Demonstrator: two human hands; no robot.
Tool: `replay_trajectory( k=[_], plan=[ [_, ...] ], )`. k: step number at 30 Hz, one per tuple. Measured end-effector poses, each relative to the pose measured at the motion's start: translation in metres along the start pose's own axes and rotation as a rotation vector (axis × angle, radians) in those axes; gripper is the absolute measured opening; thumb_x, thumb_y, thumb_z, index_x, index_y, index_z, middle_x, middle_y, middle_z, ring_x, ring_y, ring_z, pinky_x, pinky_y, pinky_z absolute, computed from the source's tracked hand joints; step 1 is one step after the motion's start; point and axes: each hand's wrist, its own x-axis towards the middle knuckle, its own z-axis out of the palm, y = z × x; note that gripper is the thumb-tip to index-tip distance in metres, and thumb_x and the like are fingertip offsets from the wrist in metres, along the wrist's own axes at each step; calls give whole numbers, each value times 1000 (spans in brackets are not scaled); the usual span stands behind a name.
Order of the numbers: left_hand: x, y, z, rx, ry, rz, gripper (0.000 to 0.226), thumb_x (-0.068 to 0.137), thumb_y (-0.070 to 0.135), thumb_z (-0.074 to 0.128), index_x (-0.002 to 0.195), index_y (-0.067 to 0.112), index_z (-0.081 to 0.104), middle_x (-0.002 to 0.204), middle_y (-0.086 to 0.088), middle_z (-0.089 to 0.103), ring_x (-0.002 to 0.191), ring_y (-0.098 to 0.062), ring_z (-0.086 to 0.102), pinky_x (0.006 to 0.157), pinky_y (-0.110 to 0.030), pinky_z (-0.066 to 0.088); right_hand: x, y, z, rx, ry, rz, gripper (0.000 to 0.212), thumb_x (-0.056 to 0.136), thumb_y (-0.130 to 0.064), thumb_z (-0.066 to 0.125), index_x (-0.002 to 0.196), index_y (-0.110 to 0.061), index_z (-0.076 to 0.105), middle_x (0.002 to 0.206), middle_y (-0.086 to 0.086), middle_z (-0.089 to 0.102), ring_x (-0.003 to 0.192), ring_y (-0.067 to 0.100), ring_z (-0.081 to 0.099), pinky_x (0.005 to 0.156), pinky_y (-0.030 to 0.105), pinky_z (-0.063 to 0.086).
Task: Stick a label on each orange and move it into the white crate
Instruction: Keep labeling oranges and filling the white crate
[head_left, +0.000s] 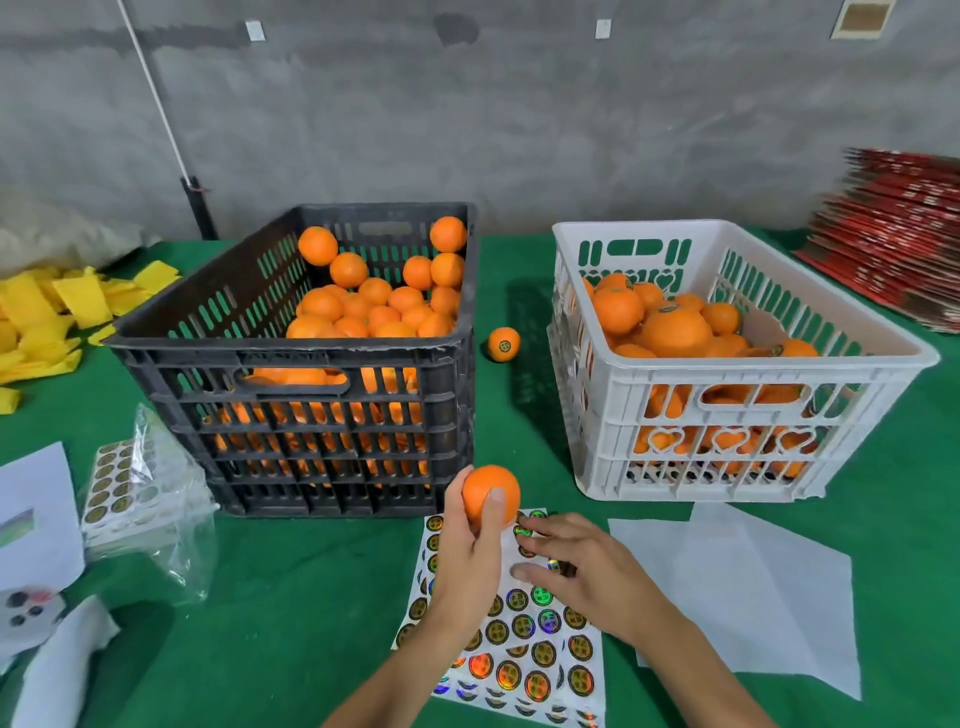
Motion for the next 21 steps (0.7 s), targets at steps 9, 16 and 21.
replay_trajectory(
  k=[9, 16, 21],
  plan=[
    [0, -1, -1, 3, -16, -15, 57, 96, 67, 49, 147, 43, 40, 135, 19, 55, 120, 3, 58, 105, -28, 46, 1, -6, 5, -16, 133, -51, 32, 101, -44, 61, 123, -27, 76, 133, -15, 67, 113, 3, 54, 96, 21, 46],
    [0, 2, 0, 63, -44, 0, 61, 94, 64, 49, 150, 42, 37, 136, 21, 53, 114, 17, 53, 88, -2, 43, 11, -21, -1, 471, 533, 293, 13, 98, -33, 67, 94, -38, 78, 95, -25, 74, 93, -1, 68, 85, 29, 56],
    [8, 30, 10, -81, -78, 22, 52, 99, 56, 57, 145, 34, 49, 136, 6, 61, 122, -4, 61, 106, -32, 51, 25, -47, -25, 491, 723, 149, 12, 97, -29, 70, 104, -35, 79, 109, -23, 72, 110, 7, 66, 95, 37, 55]
  ],
)
